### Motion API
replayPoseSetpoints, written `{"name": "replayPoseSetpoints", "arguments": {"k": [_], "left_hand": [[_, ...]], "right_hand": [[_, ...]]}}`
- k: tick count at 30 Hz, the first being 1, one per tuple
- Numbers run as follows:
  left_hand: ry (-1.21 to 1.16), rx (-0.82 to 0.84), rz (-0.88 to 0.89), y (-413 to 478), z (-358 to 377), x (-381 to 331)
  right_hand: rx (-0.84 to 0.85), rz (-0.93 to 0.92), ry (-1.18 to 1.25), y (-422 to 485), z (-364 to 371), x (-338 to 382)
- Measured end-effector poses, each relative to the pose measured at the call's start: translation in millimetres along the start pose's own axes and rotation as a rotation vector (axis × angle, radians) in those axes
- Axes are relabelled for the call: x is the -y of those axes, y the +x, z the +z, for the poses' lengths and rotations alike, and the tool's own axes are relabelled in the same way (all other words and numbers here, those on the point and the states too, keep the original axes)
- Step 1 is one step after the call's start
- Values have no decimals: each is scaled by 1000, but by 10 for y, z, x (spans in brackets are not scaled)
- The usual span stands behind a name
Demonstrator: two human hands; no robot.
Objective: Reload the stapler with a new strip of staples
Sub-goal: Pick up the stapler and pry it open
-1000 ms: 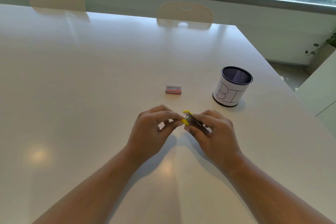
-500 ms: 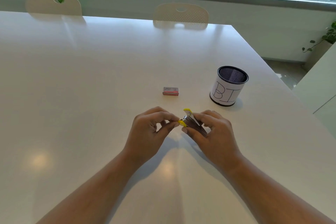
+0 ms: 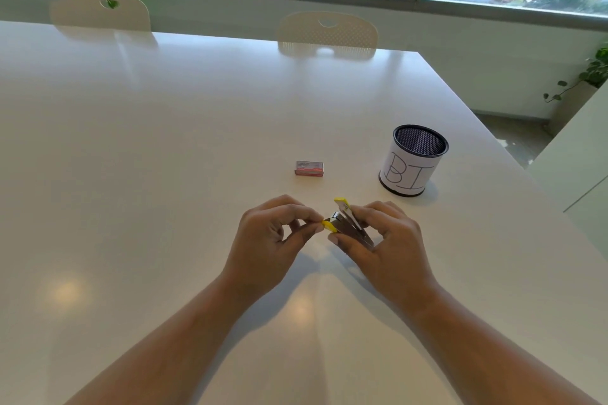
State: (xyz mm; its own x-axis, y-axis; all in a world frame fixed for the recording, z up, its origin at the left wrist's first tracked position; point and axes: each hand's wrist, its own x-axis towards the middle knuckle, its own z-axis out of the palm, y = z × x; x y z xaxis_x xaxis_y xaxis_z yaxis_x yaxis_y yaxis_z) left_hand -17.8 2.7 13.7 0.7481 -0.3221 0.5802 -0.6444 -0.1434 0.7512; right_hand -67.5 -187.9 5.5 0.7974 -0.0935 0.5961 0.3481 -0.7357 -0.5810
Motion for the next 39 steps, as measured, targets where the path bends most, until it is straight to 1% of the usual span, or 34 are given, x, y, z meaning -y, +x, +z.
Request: {"name": "replayPoseSetpoints", "arguments": {"k": [8, 13, 17, 21, 23, 25, 27, 30, 32, 36, 37, 39], "left_hand": [[-6, 9, -88, -22, 35, 16], [-16, -9, -149, -29, 29, -33], [-229, -33, -342, -54, 122, -170], [-283, -81, -363, -62, 231, -300], [-339, -132, -395, -71, 226, -333], [-409, -163, -425, -85, 200, -355], [-442, -143, -418, -99, 163, -392], [-483, -86, -373, -114, 108, -471], [-509, -77, -349, -121, 87, -509], [-524, -61, -300, -155, 92, -573], [-542, -73, -289, -152, 86, -588], [-606, -157, -305, -111, 34, -605]], "right_hand": [[24, 6, -31, -18, -9, 23], [10, 85, 11, -24, -29, 70], [-42, 103, 40, -23, -46, 142], [-55, 93, 67, -2, -79, 260], [-18, 105, 108, 23, -128, 290], [63, 163, 208, 51, -184, 301], [170, 232, 310, 65, -237, 309], [268, 228, 350, 60, -312, 351], [256, 234, 380, 67, -387, 382], [242, 155, 348, 84, -483, 427], [229, 160, 377, 98, -495, 442], [157, 222, 513, 156, -538, 453]]}}
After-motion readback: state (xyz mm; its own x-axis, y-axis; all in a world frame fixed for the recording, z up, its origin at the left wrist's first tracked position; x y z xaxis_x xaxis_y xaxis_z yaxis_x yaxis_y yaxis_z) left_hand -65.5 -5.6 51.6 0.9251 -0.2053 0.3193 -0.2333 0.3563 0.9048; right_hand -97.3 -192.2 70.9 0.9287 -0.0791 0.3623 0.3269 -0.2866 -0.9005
